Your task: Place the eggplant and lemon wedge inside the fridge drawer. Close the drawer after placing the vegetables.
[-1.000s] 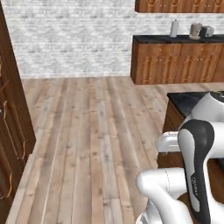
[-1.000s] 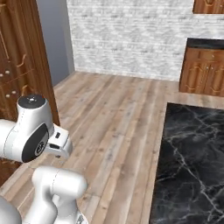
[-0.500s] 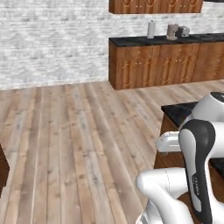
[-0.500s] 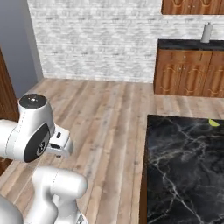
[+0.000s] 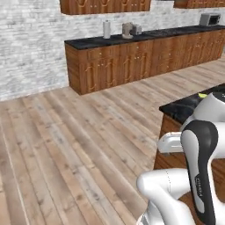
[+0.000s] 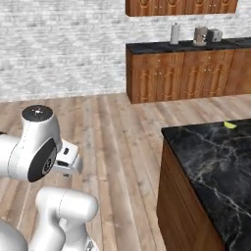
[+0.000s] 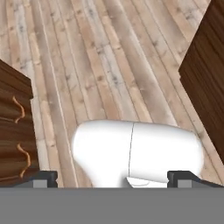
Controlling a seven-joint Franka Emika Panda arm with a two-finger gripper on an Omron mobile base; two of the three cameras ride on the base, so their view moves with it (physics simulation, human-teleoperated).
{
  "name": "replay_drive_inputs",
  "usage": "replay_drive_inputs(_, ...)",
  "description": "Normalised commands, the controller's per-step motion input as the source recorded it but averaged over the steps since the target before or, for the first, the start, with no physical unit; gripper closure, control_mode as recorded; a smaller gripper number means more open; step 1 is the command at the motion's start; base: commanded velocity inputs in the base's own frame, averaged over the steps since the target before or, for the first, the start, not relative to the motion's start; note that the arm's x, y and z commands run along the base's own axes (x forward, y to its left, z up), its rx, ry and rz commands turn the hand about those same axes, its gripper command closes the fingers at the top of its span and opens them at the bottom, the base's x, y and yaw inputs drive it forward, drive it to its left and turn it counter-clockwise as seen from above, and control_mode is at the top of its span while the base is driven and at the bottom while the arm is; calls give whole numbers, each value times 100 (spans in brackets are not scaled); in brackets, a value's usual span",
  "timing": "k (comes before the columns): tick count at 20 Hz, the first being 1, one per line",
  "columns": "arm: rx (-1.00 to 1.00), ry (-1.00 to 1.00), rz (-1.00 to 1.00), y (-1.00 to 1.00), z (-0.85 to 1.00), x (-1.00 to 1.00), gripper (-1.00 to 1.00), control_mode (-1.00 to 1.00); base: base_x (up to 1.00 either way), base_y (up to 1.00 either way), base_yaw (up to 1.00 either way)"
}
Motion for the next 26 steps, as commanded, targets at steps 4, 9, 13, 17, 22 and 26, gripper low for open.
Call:
replay_drive_inputs(4,0,0,0,0,0,0,-100,100,47,95,-54)
replay_drive_inputs(9,0,0,0,0,0,0,-100,100,56,87,-59)
replay_drive_inputs(13,0,0,0,0,0,0,-100,100,74,86,-62)
replay_drive_inputs(17,0,0,0,0,0,0,-100,100,86,96,-59)
replay_drive_inputs(22,0,0,0,0,0,0,-100,100,89,100,-58)
replay_drive_inputs(26,0,0,0,0,0,0,-100,100,85,100,-58)
